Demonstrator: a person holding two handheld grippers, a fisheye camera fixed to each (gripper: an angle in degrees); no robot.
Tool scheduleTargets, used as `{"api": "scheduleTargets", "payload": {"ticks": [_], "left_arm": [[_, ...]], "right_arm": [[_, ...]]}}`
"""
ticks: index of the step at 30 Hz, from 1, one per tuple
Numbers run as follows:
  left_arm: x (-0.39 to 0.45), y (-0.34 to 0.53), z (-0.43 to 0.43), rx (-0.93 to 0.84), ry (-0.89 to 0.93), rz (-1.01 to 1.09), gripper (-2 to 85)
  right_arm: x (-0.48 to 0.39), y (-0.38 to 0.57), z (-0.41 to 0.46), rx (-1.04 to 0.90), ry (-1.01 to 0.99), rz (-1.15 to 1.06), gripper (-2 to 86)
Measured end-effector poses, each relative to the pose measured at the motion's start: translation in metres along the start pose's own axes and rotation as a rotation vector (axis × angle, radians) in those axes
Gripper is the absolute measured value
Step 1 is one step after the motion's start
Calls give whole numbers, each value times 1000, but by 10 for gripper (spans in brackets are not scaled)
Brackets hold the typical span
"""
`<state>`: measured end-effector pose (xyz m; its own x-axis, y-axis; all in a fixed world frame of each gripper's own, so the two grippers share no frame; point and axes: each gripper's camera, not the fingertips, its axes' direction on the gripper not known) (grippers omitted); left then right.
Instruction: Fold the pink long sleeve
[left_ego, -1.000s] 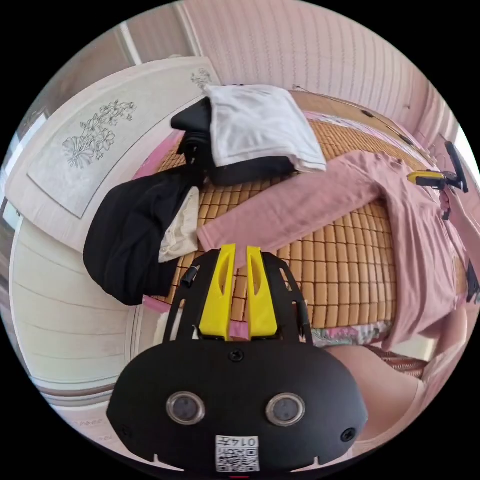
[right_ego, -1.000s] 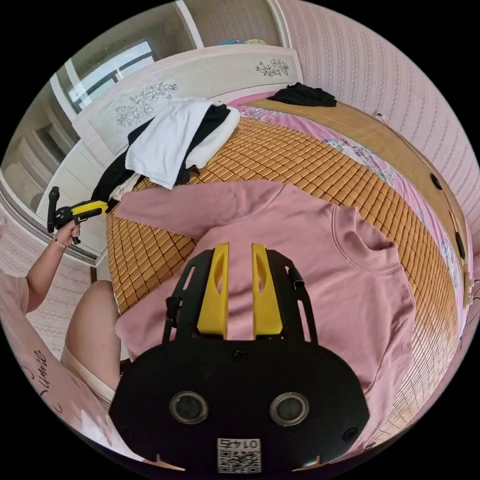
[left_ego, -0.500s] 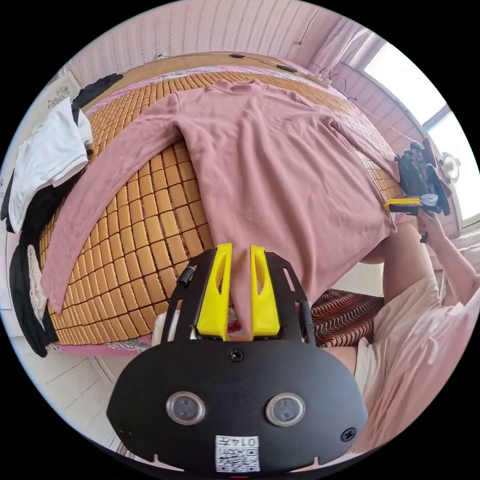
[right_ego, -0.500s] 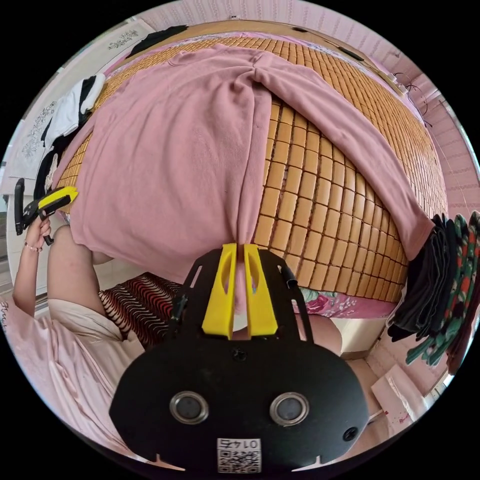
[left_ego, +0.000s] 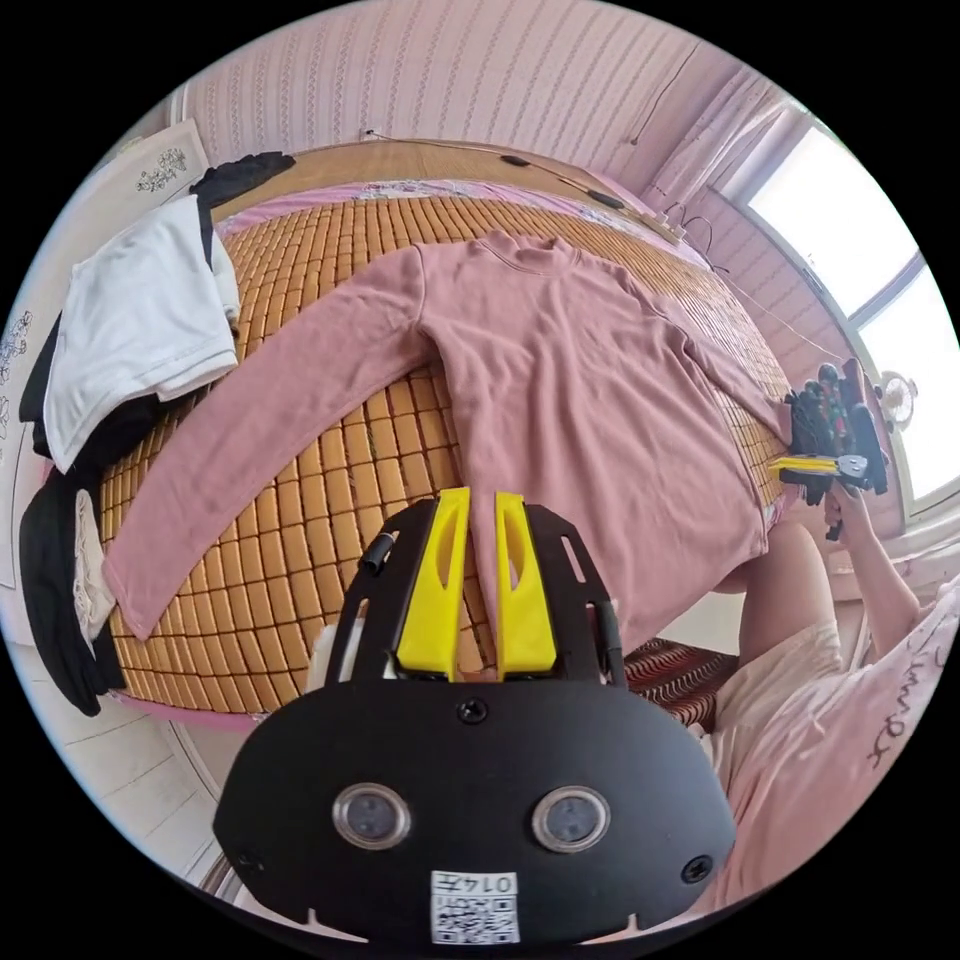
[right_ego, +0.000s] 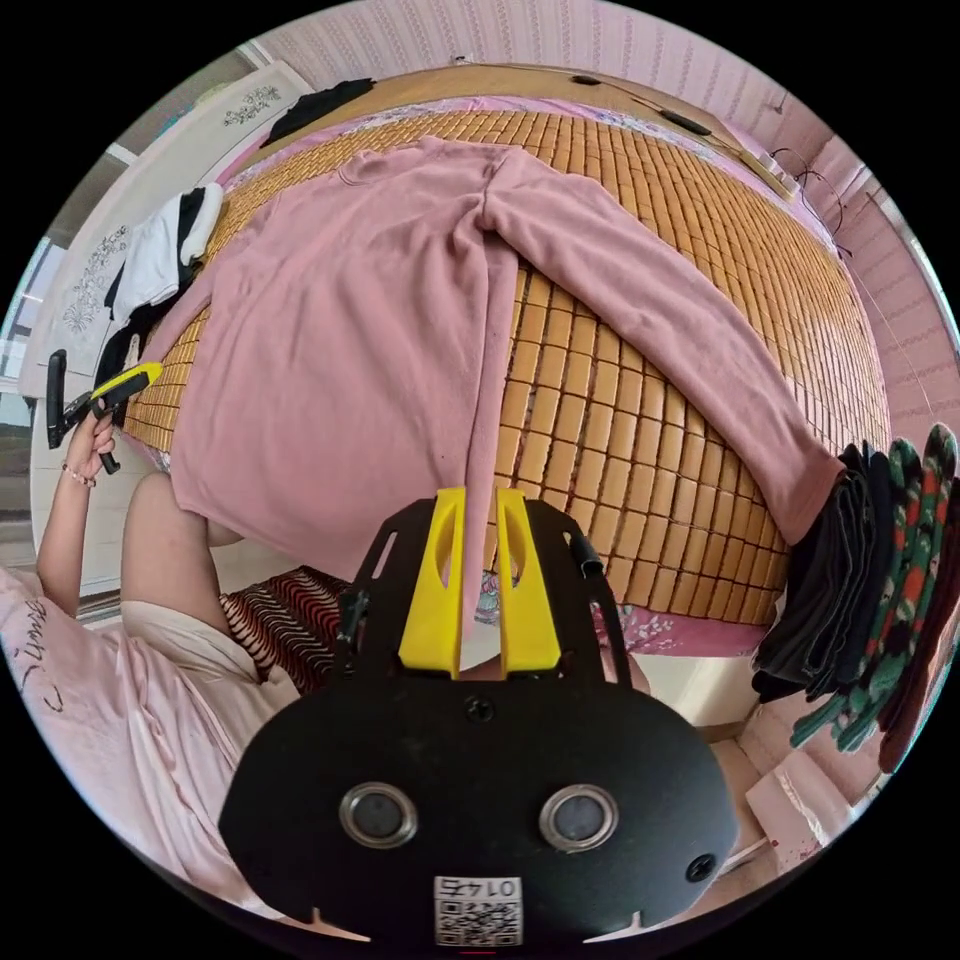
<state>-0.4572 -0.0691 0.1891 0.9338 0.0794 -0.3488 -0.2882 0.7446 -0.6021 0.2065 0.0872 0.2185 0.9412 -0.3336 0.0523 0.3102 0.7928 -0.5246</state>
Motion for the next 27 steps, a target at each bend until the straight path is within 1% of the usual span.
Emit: {"api": "scheduleTargets", "payload": {"ticks": [2,4,7,9,11,12,13,15,16,17,19,23,25,27], "left_arm": [[-16,-39,6,47,21,-28,60],[-29,-69,13,67,27,-56,63],[-46,-114,35,48,-10,-84,69],[-50,-135,54,22,-64,-83,71],[-55,-151,85,-48,-121,-101,68],[-56,-153,93,-76,-139,-97,66],[-55,-153,95,-21,-146,-55,63],[-58,-158,97,-10,-145,-48,59],[-62,-160,97,-4,-142,-49,56],[-65,-161,97,6,-151,-44,51],[-67,-163,98,10,-154,-32,45],[-68,-164,97,-7,-144,-37,47],[-63,-158,87,1,-174,-44,51],[-49,-143,69,44,-185,11,50]], "right_arm": [[-2,-44,-8,88,-50,-57,69],[-2,-81,-13,151,-52,-74,81],[3,-138,-7,197,66,-51,78],[12,-166,12,176,120,-3,66],[25,-190,47,98,167,48,18],[27,-193,54,82,188,47,11],[29,-195,62,85,207,24,2],[33,-193,61,106,181,-33,-5],[39,-190,58,155,211,-32,-6],[47,-189,60,149,273,-16,-7],[59,-187,60,175,202,-26,-8],[74,-192,55,162,72,10,-9],[66,-181,44,189,107,18,-9],[48,-158,30,234,160,-24,-9]]}}
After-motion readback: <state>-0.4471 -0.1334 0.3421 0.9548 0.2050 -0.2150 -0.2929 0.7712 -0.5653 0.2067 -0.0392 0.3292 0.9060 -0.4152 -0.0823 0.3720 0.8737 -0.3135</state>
